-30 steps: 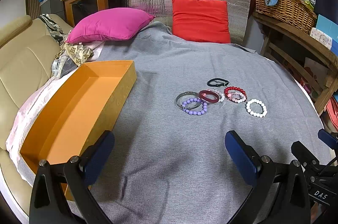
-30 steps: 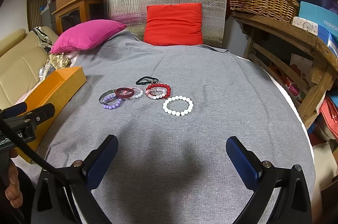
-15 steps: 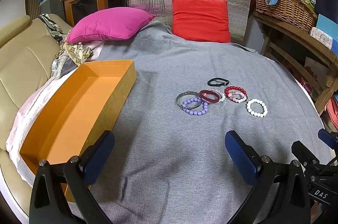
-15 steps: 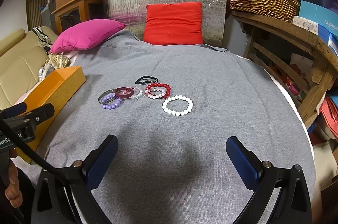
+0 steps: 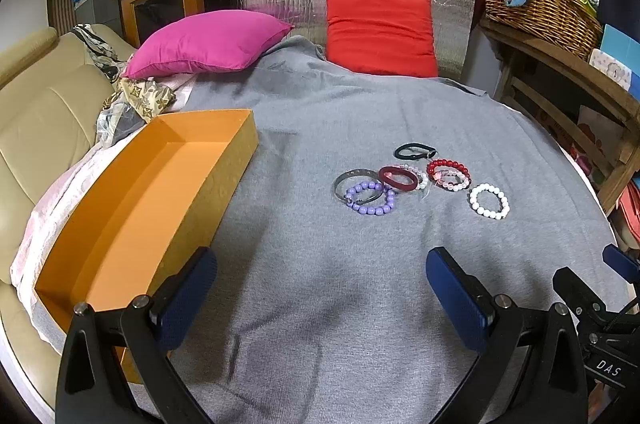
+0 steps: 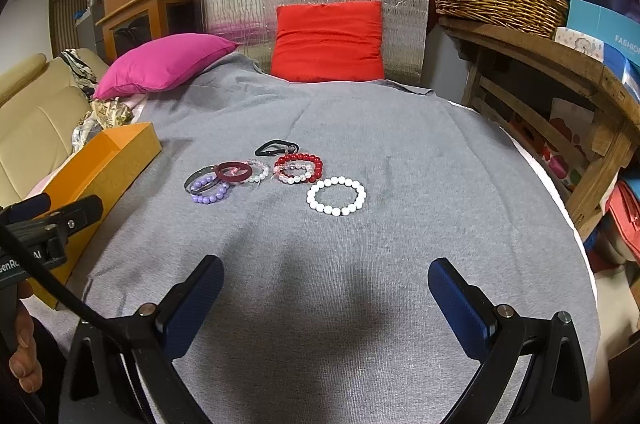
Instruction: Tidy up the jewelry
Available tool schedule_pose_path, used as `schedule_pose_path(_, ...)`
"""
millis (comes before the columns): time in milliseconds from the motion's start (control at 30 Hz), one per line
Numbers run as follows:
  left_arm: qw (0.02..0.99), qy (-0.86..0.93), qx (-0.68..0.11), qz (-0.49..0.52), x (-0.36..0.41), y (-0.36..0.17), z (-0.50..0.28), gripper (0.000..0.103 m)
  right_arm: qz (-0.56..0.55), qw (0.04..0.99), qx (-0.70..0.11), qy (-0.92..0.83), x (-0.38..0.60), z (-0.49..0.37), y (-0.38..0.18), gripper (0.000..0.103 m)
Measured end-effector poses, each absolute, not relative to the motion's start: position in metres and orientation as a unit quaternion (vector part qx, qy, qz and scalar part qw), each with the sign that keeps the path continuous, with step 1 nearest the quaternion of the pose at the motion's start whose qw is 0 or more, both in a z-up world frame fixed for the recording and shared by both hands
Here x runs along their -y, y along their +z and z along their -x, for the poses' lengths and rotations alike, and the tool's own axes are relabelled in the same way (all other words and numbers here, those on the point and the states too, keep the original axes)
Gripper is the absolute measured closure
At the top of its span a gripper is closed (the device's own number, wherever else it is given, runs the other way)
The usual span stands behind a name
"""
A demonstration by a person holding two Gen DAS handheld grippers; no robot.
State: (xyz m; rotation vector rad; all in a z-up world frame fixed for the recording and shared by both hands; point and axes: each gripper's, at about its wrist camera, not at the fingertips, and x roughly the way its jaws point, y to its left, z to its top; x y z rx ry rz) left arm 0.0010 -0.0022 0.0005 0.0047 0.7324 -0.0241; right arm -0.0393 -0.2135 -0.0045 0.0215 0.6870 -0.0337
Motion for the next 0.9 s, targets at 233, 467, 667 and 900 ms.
schedule_pose_path(233,0.925,-0.009,-0.379,0.003,-0.005,-0.017,-0.003,0.000,-0.030,0.933,-0.358,-0.018,0.225,0.035,-0.015,0.000)
schedule_pose_path(467,0.911,0.000,-0.413,0.013,-0.015,-0.045,-0.009,0.000,-0.100,0.905,-0.412,-0.033,0.263,0.005,-0.033,0.001)
schedule_pose_path(667,0.909,0.001,-0.417,0.017,-0.019,-0.052,-0.019,0.000,-0.139,0.880,-0.451,-0.047,0.284,-0.058,-0.044,0.024)
schedule_pose_path(900,0.905,0.005,-0.424,0.022,-0.026,-0.058,-0.032,0.000,-0.155,0.849,-0.501,-0.063,0.285,-0.125,-0.071,0.053)
